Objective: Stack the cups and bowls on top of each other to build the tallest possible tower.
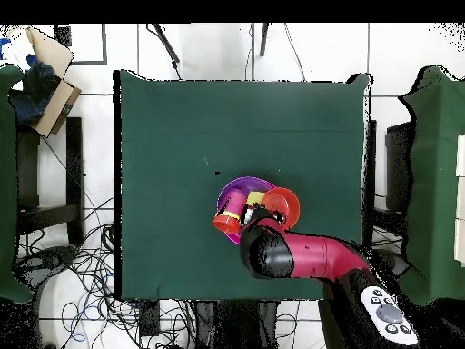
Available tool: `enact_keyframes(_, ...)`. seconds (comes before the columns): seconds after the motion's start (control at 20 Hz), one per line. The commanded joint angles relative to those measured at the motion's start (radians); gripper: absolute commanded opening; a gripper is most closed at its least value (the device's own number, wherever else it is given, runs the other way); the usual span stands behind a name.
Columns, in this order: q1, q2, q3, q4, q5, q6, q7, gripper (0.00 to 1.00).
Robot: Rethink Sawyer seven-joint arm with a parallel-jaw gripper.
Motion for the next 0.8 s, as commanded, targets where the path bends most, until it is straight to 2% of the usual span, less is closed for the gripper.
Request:
enact_keyframes(0.05, 0.038, 0.000, 0.035, -0.007, -0.061, -0.005, 0.042, 0.00)
enact_keyframes(0.35, 0.068, -0.180, 0.030, 0.142, -0.004, 0.050, 0.092, 0.00)
enact_keyframes(0.55, 0.100, -0.230, 0.013, 0.192, 0.020, 0.049, 0.125, 0.00)
enact_keyframes(0.8, 0.122, -0.237, 0.000, 0.200, 0.032, 0.048, 0.133, 0.00)
